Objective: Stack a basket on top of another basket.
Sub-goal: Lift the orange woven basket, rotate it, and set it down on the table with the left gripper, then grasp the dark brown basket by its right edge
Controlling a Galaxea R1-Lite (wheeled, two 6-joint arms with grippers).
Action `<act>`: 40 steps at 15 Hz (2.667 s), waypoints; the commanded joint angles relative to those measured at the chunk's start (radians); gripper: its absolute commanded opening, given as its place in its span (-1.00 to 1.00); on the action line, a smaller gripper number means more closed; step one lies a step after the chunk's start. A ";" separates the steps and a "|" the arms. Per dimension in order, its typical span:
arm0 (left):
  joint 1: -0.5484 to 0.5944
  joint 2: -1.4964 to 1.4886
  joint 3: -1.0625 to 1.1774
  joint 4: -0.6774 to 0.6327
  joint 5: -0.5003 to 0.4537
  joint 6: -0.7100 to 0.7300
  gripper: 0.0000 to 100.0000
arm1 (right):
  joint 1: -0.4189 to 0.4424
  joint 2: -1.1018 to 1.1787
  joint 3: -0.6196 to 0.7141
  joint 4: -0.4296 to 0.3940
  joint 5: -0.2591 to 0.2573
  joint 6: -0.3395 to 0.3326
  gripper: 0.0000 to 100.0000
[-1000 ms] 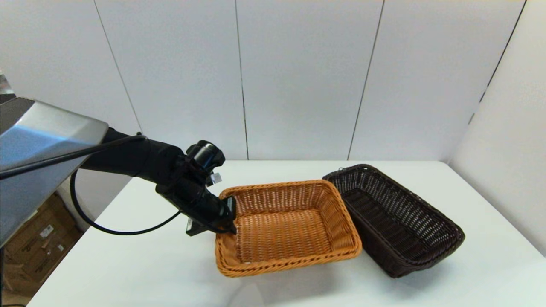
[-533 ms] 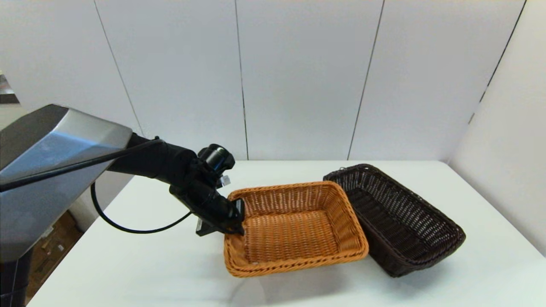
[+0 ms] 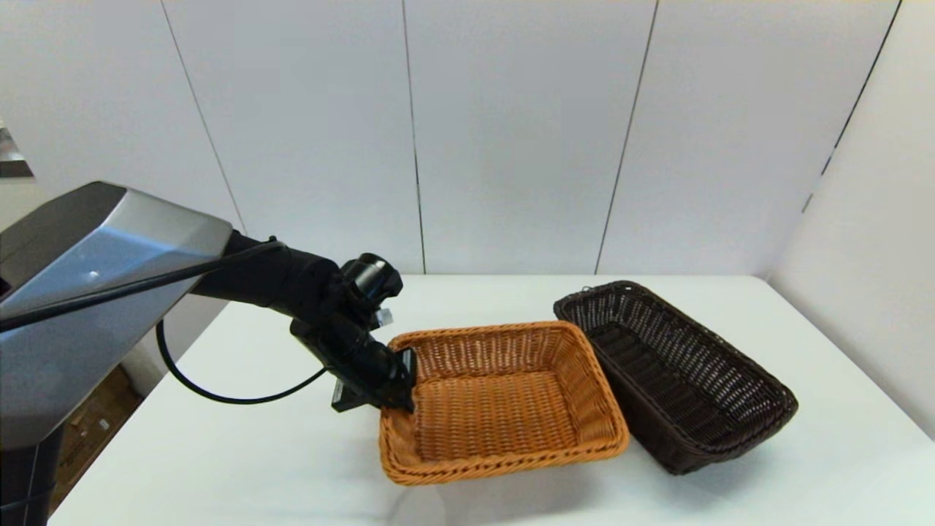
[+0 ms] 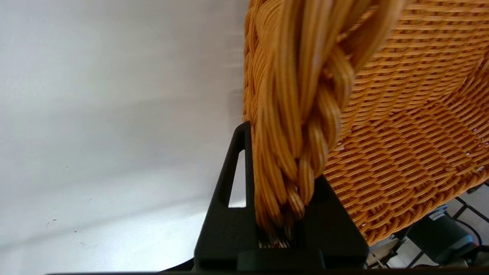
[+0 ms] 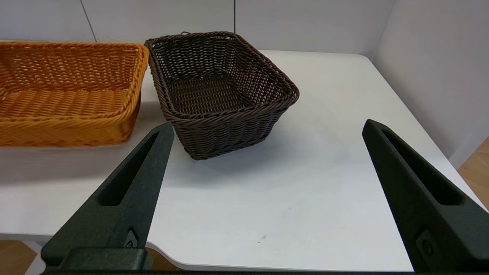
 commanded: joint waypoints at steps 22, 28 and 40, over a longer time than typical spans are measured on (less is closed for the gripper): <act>-0.005 0.012 -0.037 0.014 -0.002 -0.005 1.00 | 0.000 -0.002 0.002 0.000 0.000 -0.002 1.00; 0.020 -0.039 -0.035 0.018 0.001 -0.005 1.00 | 0.000 -0.002 0.002 0.000 0.000 -0.002 1.00; 0.267 -0.344 0.005 0.092 0.000 0.062 1.00 | 0.000 -0.002 0.002 0.000 0.000 -0.001 1.00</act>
